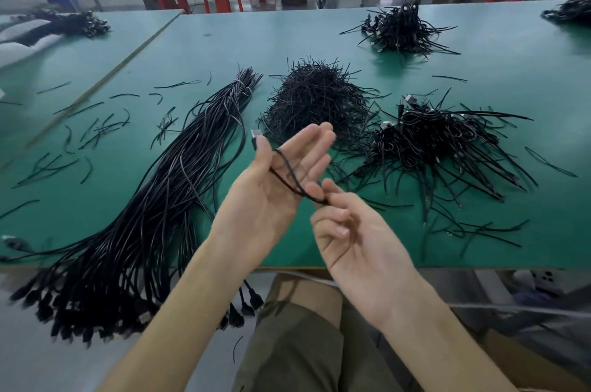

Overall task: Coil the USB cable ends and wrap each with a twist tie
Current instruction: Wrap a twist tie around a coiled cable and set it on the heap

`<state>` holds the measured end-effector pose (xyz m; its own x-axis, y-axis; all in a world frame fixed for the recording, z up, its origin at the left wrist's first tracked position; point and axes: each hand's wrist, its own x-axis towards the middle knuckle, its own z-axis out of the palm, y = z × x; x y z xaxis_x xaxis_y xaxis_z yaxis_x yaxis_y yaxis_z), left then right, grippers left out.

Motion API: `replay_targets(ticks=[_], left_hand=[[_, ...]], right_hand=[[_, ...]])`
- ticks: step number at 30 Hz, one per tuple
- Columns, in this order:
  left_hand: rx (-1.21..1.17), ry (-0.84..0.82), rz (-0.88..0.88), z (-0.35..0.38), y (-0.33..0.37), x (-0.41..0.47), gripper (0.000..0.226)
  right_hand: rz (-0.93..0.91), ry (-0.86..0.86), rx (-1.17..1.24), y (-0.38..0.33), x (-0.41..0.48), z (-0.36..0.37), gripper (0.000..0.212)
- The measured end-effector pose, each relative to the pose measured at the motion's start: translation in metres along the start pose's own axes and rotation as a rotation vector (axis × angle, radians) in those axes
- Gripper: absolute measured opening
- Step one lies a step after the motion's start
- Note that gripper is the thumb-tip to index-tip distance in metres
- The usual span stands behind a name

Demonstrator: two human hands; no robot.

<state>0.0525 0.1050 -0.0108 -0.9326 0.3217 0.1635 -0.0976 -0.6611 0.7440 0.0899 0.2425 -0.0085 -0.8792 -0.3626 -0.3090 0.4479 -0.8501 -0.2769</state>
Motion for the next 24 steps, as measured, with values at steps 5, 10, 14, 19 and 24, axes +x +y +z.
replay_targets(ticks=[5, 10, 14, 19, 24], left_hand=[[-0.200, -0.130, -0.122, -0.007, 0.021, -0.014, 0.046], [1.158, -0.421, -0.400, -0.026, 0.033, -0.025, 0.051], [1.427, -0.034, -0.325, -0.026, 0.005, -0.013, 0.049], [0.770, 0.292, 0.043, -0.017, -0.016, -0.011, 0.053], [-0.001, 0.467, 0.028, -0.003, -0.018, -0.002, 0.059]], right_hand=[[-0.002, 0.086, -0.013, -0.013, 0.015, -0.012, 0.011], [-0.002, 0.141, -0.206, -0.038, 0.033, -0.012, 0.014], [-0.002, 0.047, -0.143, -0.030, 0.036, -0.002, 0.014], [0.053, -0.061, 0.084, -0.008, 0.030, 0.003, 0.018], [0.064, -0.073, 0.176, 0.004, 0.027, -0.002, 0.022]])
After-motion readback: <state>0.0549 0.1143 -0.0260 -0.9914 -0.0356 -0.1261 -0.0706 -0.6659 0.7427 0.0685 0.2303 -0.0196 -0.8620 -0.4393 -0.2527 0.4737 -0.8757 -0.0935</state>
